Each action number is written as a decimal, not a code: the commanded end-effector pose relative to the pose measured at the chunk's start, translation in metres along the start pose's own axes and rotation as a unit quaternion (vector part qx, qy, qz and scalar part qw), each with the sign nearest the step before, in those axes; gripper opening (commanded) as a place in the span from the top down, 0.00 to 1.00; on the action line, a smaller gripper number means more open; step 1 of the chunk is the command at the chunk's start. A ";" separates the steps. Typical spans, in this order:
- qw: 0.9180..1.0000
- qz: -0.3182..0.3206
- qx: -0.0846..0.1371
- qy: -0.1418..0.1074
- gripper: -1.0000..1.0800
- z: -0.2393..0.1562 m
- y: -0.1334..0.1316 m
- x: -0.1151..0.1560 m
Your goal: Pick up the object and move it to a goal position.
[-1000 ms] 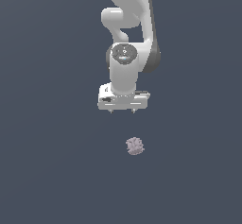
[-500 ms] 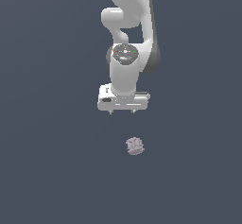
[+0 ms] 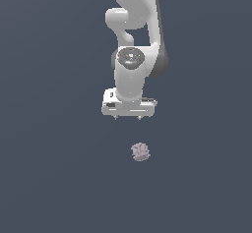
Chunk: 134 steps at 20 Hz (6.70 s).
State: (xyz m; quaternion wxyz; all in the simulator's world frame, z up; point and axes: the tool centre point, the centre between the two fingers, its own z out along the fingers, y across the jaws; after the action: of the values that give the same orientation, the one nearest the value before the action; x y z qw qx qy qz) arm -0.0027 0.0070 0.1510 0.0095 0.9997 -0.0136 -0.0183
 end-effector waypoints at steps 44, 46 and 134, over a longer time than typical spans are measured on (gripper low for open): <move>0.852 0.523 0.016 0.006 0.04 0.032 -0.045 0.094; 0.840 0.543 0.016 0.007 0.04 0.033 -0.048 0.097; 0.787 0.617 0.021 0.006 1.00 -0.087 0.084 -0.045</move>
State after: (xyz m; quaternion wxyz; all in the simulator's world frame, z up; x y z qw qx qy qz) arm -0.0373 -0.0656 0.2302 -0.0015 0.7786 -0.6275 -0.0021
